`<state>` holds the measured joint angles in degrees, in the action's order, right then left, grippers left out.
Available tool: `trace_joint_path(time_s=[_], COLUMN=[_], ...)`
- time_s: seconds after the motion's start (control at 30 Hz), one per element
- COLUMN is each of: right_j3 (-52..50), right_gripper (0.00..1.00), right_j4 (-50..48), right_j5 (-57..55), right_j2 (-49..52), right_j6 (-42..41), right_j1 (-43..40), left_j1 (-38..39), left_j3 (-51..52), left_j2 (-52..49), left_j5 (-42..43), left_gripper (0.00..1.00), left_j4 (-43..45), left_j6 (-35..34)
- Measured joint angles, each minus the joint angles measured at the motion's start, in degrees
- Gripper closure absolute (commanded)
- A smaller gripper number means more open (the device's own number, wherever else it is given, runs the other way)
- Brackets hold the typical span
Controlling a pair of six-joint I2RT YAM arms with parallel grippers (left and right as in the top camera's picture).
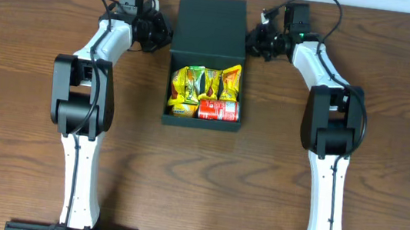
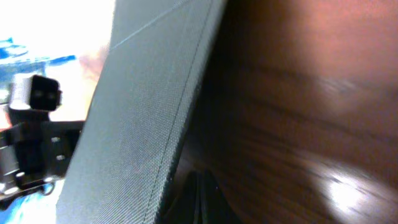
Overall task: Pack container
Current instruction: 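Push the raised lid forward with both grippers to close the box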
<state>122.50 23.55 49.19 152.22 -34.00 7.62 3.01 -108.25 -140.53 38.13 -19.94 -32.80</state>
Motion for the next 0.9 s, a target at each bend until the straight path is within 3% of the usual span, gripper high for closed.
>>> trace_joint_path(time_s=[0.57,0.9], right_j3=[0.0,0.0], right_gripper=[0.98,0.98], right_j4=[-11.28,-16.98], right_j5=[17.81,30.4], right_j2=[0.0,0.0], right_j6=[0.02,-0.07], right_j1=[-2.23,-2.84], left_j1=[-5.01,-5.27], left_j3=[0.0,0.0], left_j2=[0.0,0.0], left_j5=[21.79,33.27], left_gripper=[0.94,0.94], left_j4=[16.52,17.33], left_j6=[0.42,4.46])
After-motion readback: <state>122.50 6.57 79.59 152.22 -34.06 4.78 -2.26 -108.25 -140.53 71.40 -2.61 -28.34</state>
